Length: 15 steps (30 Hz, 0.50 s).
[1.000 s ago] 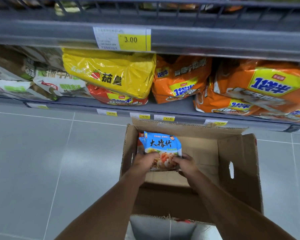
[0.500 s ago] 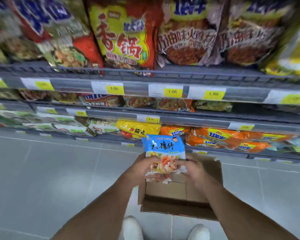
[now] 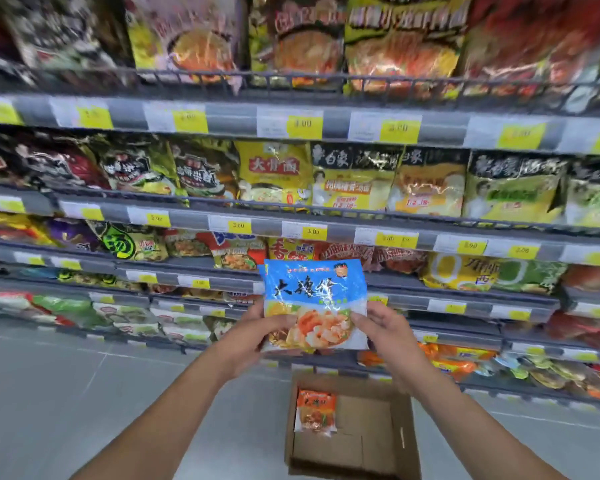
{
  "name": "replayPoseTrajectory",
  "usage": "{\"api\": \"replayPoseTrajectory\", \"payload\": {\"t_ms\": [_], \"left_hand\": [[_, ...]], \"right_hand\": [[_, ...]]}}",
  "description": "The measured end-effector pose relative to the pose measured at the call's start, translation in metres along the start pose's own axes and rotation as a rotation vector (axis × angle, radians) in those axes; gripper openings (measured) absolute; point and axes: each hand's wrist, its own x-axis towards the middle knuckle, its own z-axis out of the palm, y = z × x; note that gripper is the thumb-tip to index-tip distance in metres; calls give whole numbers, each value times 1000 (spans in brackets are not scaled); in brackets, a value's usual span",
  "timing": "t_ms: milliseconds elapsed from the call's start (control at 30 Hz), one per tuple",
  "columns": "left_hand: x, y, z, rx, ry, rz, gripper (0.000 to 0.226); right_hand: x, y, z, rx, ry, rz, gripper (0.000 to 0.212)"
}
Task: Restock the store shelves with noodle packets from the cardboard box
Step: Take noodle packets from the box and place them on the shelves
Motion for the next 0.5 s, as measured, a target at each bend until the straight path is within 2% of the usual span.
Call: {"api": "replayPoseTrajectory", "payload": {"t_ms": [133,200,233,300,433,500], "left_hand": [[-48,78,13,13,-56,97,32],[-63,116,18,44,-88,169,55],[-71,135,22,55,-108,206,55],[-84,168,30,32,-164,294,34],[-103,219,45,-42,-209,373,13],[-104,241,51,-97,-237,423,39]], "right_hand": [[-31,-77,-10,-13,12,-128,17],[-42,-120,-18,-4,24,-194,19],[-47,-142,-21,-10,42,-228,21],[-55,-179,-29,-14,55,-317,22],[-73,-246,-42,-43,86,-431,18],[-81,-272,-54,-67,114,-482,12]]}}
